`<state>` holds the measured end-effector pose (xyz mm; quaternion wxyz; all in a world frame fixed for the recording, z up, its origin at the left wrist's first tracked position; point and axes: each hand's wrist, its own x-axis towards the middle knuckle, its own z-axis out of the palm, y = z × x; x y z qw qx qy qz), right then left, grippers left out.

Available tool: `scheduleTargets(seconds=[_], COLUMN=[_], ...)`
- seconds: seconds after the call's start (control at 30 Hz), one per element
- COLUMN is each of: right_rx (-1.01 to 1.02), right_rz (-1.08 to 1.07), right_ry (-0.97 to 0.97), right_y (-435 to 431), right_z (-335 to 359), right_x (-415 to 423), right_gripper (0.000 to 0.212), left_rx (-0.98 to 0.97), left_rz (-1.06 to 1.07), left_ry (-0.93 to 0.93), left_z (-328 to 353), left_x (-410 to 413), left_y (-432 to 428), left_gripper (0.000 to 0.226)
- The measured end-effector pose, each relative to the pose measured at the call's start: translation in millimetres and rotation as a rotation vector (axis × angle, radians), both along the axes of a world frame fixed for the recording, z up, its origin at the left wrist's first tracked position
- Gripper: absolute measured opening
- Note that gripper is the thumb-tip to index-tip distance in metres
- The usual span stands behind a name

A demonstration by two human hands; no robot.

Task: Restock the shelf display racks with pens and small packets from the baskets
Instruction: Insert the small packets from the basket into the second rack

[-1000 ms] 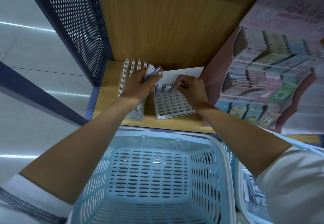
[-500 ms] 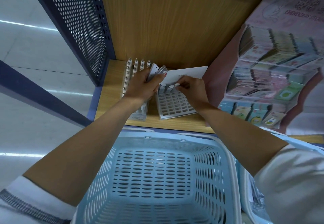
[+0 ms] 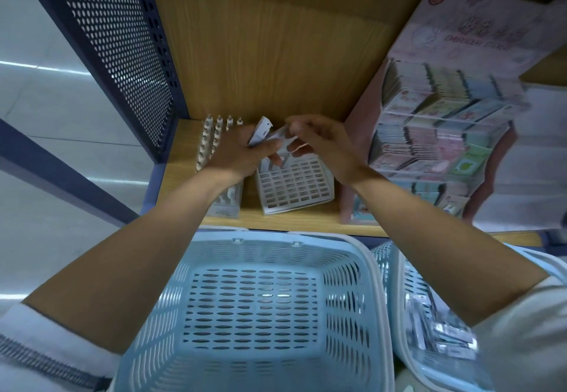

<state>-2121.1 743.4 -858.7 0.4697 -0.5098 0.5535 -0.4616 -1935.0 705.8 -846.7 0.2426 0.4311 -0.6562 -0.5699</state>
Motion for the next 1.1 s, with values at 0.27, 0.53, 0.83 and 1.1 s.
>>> scheduleTargets(seconds=[0.27, 0.53, 0.83, 1.1], right_rx=[0.023, 0.109, 0.046, 0.036], right_rz=[-0.01, 0.144, 0.095, -0.15], right_ry=[-0.09, 0.2, 0.033, 0.038], right_y=[15, 22, 15, 11], right_z=[7, 12, 18, 5], right_x=[-12, -2, 3, -8], right_gripper=[0.013, 0.008, 0.021, 0.014], left_rx=[0.228, 0.214, 0.177, 0.218], left_rz=[0.152, 0.226, 0.182, 0.202], left_ry=[0.061, 0.061, -0.045, -0.073], left_z=[8, 16, 21, 13], left_x=[6, -2, -2, 0], left_y=[5, 16, 22, 16], left_gripper=[0.013, 0.011, 0.019, 0.018])
